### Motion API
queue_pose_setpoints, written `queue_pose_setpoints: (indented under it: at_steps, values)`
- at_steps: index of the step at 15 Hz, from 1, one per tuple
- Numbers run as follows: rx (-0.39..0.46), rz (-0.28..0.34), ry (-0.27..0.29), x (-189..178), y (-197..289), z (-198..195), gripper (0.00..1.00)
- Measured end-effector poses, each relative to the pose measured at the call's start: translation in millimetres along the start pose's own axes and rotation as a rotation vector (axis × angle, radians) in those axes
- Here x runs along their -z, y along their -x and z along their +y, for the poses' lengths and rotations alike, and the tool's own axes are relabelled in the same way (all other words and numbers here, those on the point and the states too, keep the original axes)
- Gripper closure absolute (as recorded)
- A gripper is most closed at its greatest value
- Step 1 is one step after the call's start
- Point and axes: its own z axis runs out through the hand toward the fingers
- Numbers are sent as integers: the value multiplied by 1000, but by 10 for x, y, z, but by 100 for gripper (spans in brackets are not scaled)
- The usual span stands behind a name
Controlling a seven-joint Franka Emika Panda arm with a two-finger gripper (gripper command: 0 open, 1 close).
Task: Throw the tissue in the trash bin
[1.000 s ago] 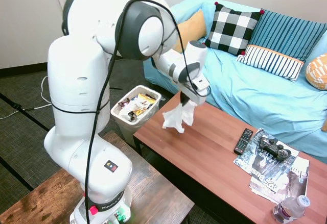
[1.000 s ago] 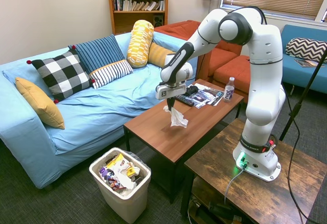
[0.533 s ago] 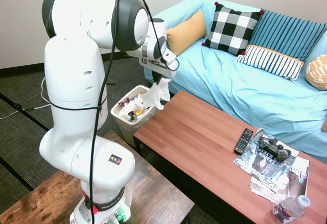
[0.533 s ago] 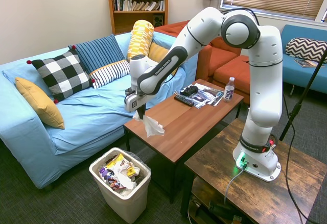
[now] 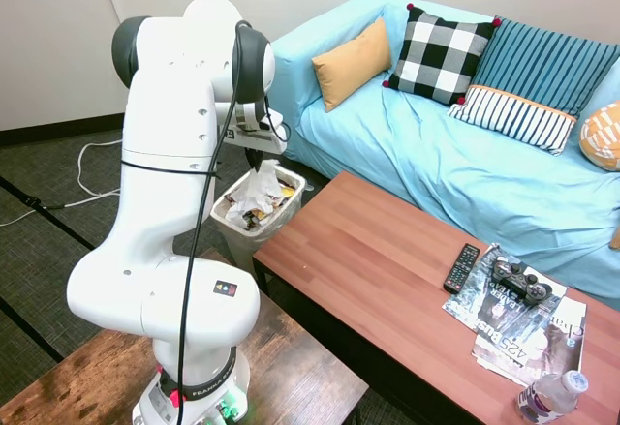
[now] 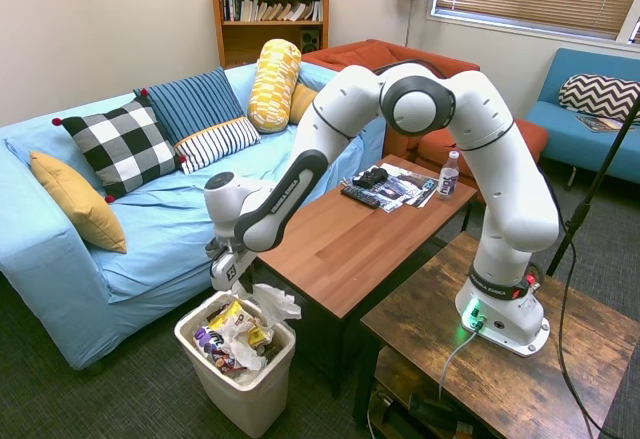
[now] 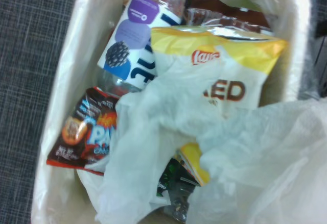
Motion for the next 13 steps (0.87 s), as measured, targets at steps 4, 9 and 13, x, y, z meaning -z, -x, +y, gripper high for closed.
queue_pose_setpoints:
  at_steps: [4,9,13]
  values:
    - [21,36,4,-273,-63,-275,0]
    - [16,48,-18,-230,-140,-404,0]
    - [1,54,-21,-148,-229,-433,0]
